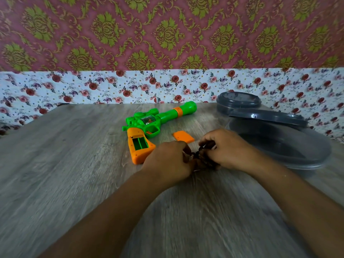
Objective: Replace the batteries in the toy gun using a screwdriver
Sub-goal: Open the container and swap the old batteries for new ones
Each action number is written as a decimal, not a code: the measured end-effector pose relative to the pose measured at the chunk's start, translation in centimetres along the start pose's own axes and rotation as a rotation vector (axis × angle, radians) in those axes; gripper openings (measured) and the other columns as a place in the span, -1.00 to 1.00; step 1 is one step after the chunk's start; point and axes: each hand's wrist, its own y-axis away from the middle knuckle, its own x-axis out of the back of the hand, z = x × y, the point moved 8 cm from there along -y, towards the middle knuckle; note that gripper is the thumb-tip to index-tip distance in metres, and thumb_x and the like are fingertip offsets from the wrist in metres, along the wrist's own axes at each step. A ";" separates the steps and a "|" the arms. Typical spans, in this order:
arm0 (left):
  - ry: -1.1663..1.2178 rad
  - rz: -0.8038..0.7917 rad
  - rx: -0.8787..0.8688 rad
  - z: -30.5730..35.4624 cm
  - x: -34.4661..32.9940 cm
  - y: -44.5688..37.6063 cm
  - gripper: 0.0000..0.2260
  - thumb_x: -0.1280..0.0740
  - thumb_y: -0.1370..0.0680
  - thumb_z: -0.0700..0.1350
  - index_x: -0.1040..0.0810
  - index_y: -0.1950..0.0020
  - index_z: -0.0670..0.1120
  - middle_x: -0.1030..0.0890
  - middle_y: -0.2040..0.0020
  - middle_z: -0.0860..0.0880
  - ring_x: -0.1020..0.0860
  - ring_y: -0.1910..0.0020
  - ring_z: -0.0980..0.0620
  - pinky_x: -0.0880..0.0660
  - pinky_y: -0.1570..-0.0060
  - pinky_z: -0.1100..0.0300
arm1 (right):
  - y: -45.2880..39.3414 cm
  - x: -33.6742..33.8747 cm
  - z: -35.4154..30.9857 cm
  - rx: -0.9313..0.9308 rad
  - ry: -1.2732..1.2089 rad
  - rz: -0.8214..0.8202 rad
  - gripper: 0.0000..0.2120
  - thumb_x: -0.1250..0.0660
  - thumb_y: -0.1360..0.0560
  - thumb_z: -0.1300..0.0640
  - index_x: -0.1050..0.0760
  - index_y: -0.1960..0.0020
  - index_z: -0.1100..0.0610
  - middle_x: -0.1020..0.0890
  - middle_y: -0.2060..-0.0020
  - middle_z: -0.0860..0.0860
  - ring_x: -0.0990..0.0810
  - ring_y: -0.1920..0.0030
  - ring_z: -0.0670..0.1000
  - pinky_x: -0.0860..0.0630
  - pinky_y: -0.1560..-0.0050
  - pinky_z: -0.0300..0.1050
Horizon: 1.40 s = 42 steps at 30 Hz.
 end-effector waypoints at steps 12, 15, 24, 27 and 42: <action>0.137 -0.061 -0.015 0.6 0.1 0.2 -0.68 -0.34 -0.51 -0.01 -0.53 -0.25 0.00 -0.63 -0.11 0.01 -0.59 -0.04 0.06 -0.44 0.03 0.29 | 0.4 0.1 0.0 0.013 0.114 0.044 -0.66 -0.27 -0.41 0.39 -0.55 -0.13 0.16 -0.60 -0.08 0.14 -0.60 -0.02 0.10 -0.59 0.02 0.03; 0.109 -0.045 -0.029 0.7 0.2 0.2 -0.70 -0.32 -0.52 -0.05 -0.54 -0.24 -0.01 -0.63 -0.12 0.00 -0.58 -0.05 0.03 -0.46 0.01 0.25 | 0.4 0.0 -0.1 0.029 0.132 0.054 -0.67 -0.28 -0.42 0.37 -0.54 -0.14 0.15 -0.60 -0.06 0.14 -0.59 -0.01 0.10 -0.59 0.02 0.04; 0.023 -0.008 -0.034 0.5 0.3 0.2 -0.69 -0.28 -0.53 -0.04 -0.51 -0.27 -0.02 -0.61 -0.17 0.01 -0.57 -0.09 0.02 -0.46 0.01 0.23 | 0.6 0.6 -0.5 0.115 0.236 0.127 -0.80 -0.22 -0.45 0.30 -0.56 0.01 0.16 -0.60 0.10 0.14 -0.57 0.10 0.14 -0.55 0.11 0.08; 0.021 0.046 -0.050 0.7 0.8 0.2 -0.69 -0.31 -0.52 -0.03 -0.52 -0.25 -0.02 -0.60 -0.18 0.02 -0.57 -0.08 0.02 -0.45 0.00 0.24 | 0.9 1.8 -1.4 0.173 0.232 0.174 -0.87 -0.24 -0.52 0.18 -0.56 0.06 0.15 -0.62 0.18 0.10 -0.57 0.18 0.07 -0.55 0.16 0.04; 0.033 -0.010 -0.422 9.7 -4.4 2.6 -0.33 0.00 -0.45 0.27 -0.11 -0.53 0.04 -0.06 -0.56 0.05 -0.12 -0.51 0.07 -0.18 -0.46 0.15 | 2.4 11.4 10.4 -0.118 0.571 0.188 -0.54 -0.38 -0.43 0.08 -0.39 -0.28 0.14 -0.59 -0.08 0.16 -0.56 -0.05 0.15 -0.51 -0.04 0.00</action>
